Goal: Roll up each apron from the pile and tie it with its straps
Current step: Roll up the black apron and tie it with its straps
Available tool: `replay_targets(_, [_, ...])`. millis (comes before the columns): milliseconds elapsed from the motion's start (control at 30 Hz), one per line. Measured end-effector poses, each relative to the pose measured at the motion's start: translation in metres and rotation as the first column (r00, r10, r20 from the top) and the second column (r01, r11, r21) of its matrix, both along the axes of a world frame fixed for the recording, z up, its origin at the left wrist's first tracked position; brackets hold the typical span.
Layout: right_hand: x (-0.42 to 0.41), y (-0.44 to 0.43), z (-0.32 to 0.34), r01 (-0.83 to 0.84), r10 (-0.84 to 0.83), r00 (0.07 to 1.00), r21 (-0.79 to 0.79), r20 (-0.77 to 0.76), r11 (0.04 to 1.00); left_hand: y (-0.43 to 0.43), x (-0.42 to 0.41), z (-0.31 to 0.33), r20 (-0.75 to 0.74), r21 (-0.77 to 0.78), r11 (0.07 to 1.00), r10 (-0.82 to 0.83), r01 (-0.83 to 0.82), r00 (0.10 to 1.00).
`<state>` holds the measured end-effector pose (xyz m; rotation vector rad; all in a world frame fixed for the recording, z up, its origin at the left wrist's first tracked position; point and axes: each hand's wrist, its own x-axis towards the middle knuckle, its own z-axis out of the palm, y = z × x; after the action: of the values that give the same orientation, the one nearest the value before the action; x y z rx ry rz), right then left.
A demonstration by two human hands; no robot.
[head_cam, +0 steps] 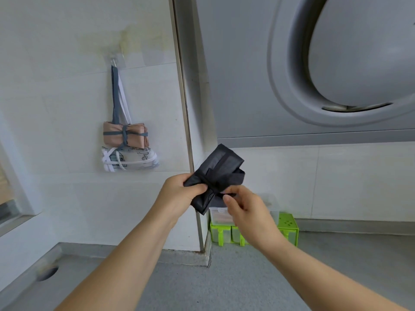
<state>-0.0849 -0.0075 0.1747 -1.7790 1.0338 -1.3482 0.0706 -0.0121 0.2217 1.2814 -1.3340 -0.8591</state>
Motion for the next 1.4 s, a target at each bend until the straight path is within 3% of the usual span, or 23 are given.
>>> replay_targets(100, [0.009, 0.002, 0.001, -0.050, 0.054, 0.984, -0.027, 0.168, 0.998, 0.001, -0.008, -0.003, 0.062, -0.069, 0.997, 0.037, -0.033, 0.997])
replay_targets(233, [0.012, -0.002, 0.015, 0.142, -0.134, 0.957, -0.014, 0.259, 0.990, 0.004, -0.018, -0.005, 0.051, -0.119, 0.992, 0.038, -0.032, 0.998])
replay_targets(300, [0.005, -0.007, 0.020, 0.161, -0.191, 0.905, 0.111, 0.380, 0.981, 0.006, -0.016, -0.002, -0.019, -0.104, 0.995, 0.013, -0.015, 1.000])
replay_targets(467, [-0.009, -0.017, 0.030, -0.091, -0.239, 0.644, 0.382, 0.727, 0.920, 0.007, -0.013, -0.007, -0.185, 0.020, 0.996, -0.083, 0.088, 0.979])
replay_targets(533, [-0.011, -0.019, 0.030, -0.146, -0.237, 0.636, 0.415, 0.734, 0.898, 0.006, -0.014, -0.010, -0.235, 0.029, 0.996, -0.074, 0.083, 0.969])
replay_targets(700, [-0.008, -0.009, 0.019, -0.171, -0.129, 0.794, 0.422, 0.594, 0.890, 0.001, -0.012, -0.005, -0.406, 0.034, 0.998, -0.040, 0.058, 0.913])
replay_targets(800, [-0.005, -0.003, 0.013, -0.131, -0.023, 0.920, 0.363, 0.391, 0.922, -0.002, -0.010, -0.005, -0.374, 0.023, 0.999, -0.020, 0.031, 0.927])
replay_targets(867, [-0.005, -0.001, 0.011, -0.047, -0.005, 0.984, 0.287, 0.177, 0.957, -0.004, -0.010, -0.006, -0.338, 0.013, 1.000, 0.007, -0.003, 0.941])
replay_targets(967, [-0.012, 0.001, 0.018, 0.055, -0.043, 0.993, 0.118, -0.107, 0.991, -0.006, -0.007, -0.010, -0.227, -0.005, 0.999, 0.049, -0.051, 0.973])
replay_targets(1133, [-0.022, 0.006, 0.037, 0.061, -0.073, 0.927, -0.044, -0.368, 0.997, -0.004, -0.007, -0.014, 0.038, -0.129, 0.988, 0.095, -0.089, 0.995])
replay_targets(1267, [-0.023, 0.009, 0.054, 0.020, -0.087, 0.887, -0.149, -0.454, 0.989, -0.002, -0.012, -0.012, 0.253, -0.197, 0.979, 0.103, -0.053, 0.962])
replay_targets(1400, [-0.026, 0.001, 0.058, -0.060, 0.022, 0.962, -0.133, -0.271, 0.989, 0.003, -0.020, -0.008, 0.371, -0.223, 0.975, 0.085, -0.001, 0.925])
